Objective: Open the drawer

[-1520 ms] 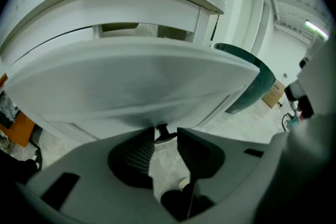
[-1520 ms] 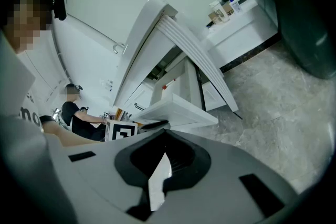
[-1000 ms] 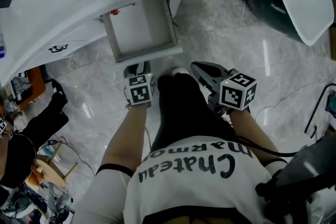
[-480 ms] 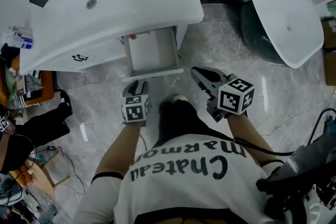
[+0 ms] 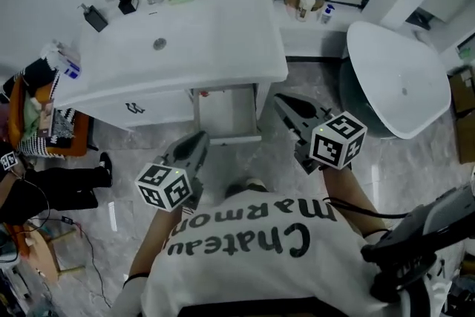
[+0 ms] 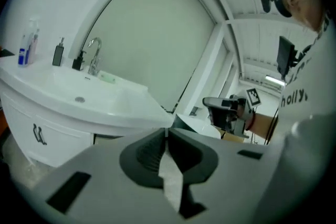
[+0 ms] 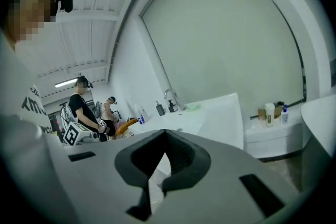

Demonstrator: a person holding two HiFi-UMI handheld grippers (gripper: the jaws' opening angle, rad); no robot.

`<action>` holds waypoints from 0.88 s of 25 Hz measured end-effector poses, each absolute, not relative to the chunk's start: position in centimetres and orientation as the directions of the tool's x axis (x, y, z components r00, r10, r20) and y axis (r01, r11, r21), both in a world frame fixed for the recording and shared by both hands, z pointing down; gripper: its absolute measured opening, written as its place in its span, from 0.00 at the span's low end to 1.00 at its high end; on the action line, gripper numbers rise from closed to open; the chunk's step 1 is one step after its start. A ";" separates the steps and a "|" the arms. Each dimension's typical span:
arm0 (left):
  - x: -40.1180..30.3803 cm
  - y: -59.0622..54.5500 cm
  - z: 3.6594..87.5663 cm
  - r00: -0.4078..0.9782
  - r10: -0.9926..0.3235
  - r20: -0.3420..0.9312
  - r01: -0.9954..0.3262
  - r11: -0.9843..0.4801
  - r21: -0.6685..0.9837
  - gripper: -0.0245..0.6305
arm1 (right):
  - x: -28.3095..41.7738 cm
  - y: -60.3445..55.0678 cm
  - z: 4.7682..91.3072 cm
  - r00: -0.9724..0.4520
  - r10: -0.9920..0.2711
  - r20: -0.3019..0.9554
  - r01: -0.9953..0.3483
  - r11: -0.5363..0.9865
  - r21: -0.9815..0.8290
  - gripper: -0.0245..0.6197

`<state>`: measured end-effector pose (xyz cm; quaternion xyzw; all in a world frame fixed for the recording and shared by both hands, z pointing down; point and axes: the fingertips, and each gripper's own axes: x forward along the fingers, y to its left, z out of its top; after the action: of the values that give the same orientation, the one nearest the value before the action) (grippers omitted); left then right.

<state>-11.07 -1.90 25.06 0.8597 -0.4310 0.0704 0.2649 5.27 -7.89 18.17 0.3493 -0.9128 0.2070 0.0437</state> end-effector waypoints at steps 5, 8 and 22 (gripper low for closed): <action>-12.1 -3.0 20.0 0.591 -0.765 0.254 -0.800 -0.518 0.302 0.07 | 5.3 -8.6 15.2 -0.738 -0.654 0.169 -0.672 0.686 -0.279 0.04; -13.0 -3.1 19.2 0.567 -0.790 0.235 -0.817 -0.505 0.277 0.07 | 5.5 -8.9 14.9 -0.739 -0.655 0.156 -0.669 0.688 -0.282 0.04; -14.8 -1.7 20.6 0.508 -0.818 0.271 -0.855 -0.441 0.273 0.07 | 5.3 -8.3 17.1 -0.736 -0.636 0.232 -0.677 0.694 -0.246 0.04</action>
<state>-14.77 -1.74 20.63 0.8473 -0.4936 0.0494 0.1896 5.33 -8.34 17.13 0.3573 -0.9181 0.1590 0.0644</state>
